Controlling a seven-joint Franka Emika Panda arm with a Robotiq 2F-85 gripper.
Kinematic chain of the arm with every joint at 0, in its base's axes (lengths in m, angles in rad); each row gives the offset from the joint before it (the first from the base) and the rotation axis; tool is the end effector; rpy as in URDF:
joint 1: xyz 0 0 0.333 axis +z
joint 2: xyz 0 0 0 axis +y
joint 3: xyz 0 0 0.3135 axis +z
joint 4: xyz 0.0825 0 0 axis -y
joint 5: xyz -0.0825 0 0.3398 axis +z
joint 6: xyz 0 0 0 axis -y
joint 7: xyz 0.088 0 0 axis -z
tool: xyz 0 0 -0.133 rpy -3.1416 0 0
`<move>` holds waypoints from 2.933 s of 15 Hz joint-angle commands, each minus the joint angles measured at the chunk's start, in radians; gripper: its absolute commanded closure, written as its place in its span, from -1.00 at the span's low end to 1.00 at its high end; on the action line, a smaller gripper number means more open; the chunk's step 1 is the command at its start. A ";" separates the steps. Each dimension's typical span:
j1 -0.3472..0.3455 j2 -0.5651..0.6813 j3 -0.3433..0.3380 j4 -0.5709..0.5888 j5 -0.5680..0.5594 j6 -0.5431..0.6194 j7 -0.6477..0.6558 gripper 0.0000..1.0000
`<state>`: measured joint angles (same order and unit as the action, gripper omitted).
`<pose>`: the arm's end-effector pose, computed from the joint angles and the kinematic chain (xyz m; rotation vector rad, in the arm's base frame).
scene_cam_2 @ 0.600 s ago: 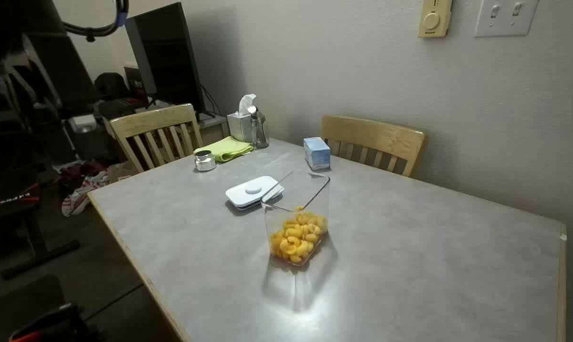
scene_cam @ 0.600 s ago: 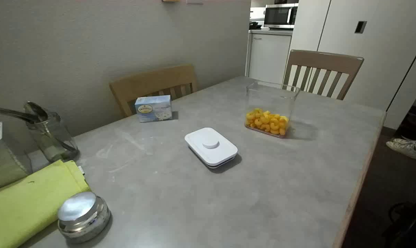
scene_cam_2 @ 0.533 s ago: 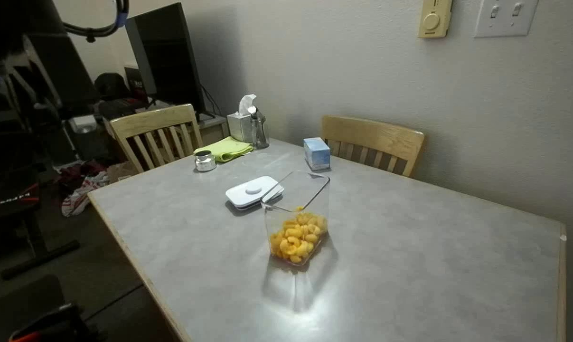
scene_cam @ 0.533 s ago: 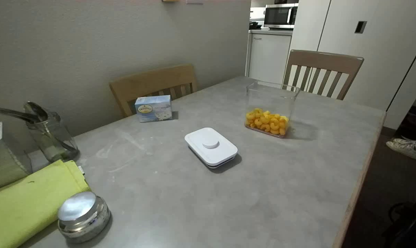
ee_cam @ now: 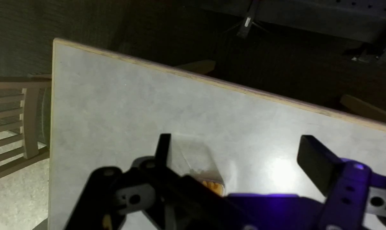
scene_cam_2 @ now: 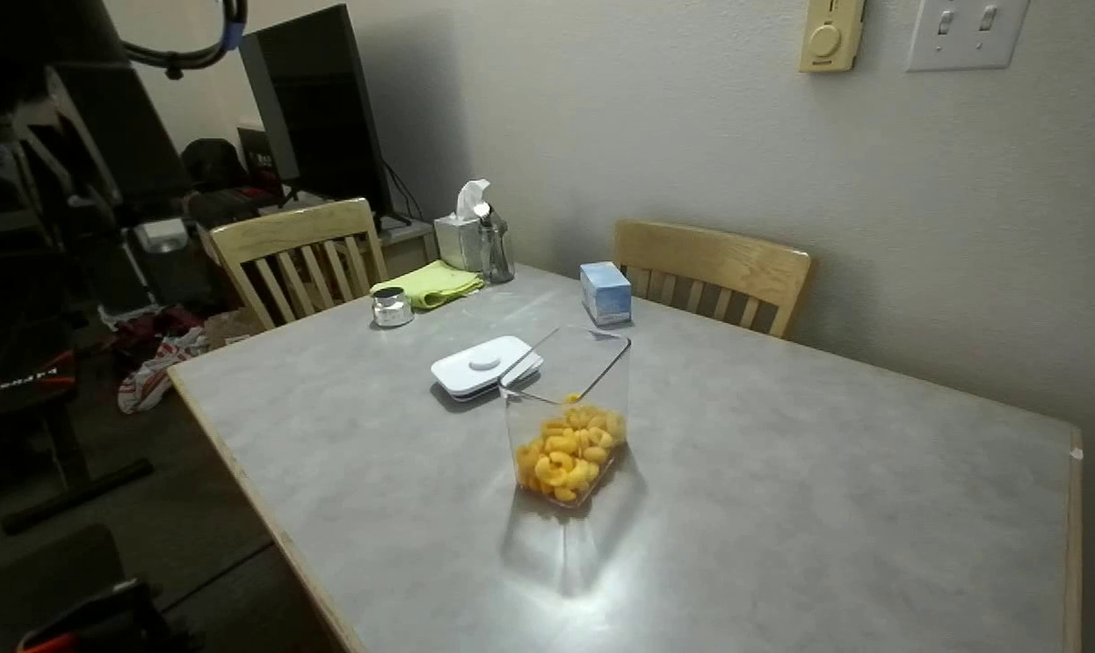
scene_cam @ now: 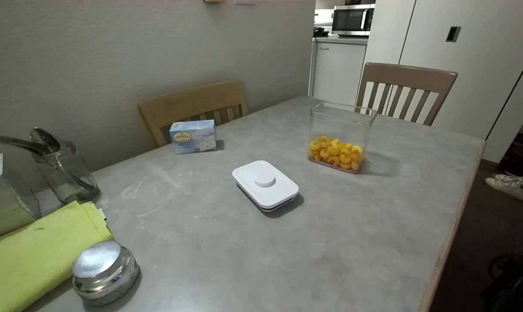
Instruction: Put the white lid on top of the food container
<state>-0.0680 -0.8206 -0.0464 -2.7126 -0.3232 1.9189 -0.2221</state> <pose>0.2638 -0.0607 0.4509 2.8506 0.3275 -0.0230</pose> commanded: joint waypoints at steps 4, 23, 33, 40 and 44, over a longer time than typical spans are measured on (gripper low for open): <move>0.021 0.152 -0.074 0.040 -0.030 0.197 -0.083 -1.00; 0.059 1.051 -0.022 0.764 0.225 0.423 -0.423 -1.00; 0.035 1.209 0.075 0.949 0.264 0.409 -0.426 -1.00; 0.049 1.287 0.117 0.990 0.308 0.442 -0.316 -1.00; 0.076 1.388 0.143 1.073 0.323 0.428 -0.147 -1.00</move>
<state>-0.0029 0.4818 0.0838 -1.7236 -0.0291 2.3496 -0.4589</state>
